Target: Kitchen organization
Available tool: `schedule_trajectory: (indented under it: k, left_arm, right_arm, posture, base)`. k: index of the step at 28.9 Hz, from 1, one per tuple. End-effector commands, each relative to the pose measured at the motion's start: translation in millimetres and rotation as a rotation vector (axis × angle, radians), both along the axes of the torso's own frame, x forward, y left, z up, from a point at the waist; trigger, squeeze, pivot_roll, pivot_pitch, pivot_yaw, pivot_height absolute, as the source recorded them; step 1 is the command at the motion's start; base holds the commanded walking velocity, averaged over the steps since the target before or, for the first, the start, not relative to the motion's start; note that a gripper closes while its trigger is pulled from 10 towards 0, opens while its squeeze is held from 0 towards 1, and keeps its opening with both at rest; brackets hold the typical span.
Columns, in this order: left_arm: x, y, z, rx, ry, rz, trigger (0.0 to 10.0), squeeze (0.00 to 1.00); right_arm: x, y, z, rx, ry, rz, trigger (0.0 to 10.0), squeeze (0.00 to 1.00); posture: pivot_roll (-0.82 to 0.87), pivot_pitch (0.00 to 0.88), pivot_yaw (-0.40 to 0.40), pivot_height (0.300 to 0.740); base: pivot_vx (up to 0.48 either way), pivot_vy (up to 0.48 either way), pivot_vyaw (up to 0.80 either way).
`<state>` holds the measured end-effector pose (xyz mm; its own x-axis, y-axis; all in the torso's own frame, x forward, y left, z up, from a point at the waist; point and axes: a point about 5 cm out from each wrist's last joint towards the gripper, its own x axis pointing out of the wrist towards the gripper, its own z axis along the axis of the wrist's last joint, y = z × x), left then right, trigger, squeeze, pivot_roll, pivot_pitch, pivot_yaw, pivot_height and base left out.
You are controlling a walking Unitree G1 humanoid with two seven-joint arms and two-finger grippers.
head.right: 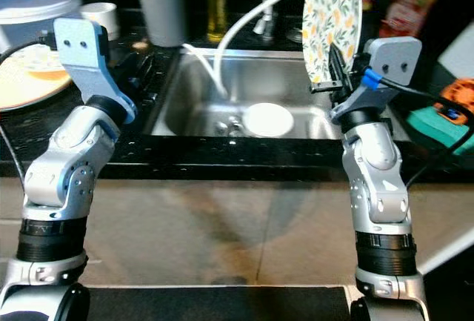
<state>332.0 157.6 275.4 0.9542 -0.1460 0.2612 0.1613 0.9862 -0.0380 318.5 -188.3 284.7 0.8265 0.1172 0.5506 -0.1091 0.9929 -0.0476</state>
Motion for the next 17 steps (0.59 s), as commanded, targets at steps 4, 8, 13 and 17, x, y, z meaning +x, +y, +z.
schedule_trajectory:
  k: [4,8,13,17]
  left_arm:
    - [1.6,1.7,-4.5,-0.01,0.026,0.009,10.0,0.0]
    - [2.2,2.2,-5.6,-0.012,0.031,0.012,10.0,0.0]
    - [0.9,5.2,-13.7,0.011,0.078,0.035,10.0,0.0]
    - [-4.9,10.0,-20.2,0.015,0.098,0.058,10.0,0.0]
  right_arm:
    - [-1.4,4.1,3.7,-0.002,-0.018,0.017,10.0,0.0]
    - [1.8,4.0,0.5,0.003,0.0,0.01,10.0,0.0]
    - [36.1,8.9,-12.5,0.055,0.183,0.056,10.0,0.0]
    - [65.3,14.8,-16.1,0.15,0.294,0.127,10.0,0.0]
  posture:
    - [0.11,0.045,-0.036,0.74]
    - [0.11,0.045,-0.036,0.74]
    - [0.13,0.065,-0.05,0.74]
    - [0.16,0.081,-0.071,0.74]
  base:
    - [0.0,0.0,0.0]
    - [0.0,0.0,0.0]
    - [0.0,0.0,0.0]
    - [0.0,0.0,0.0]
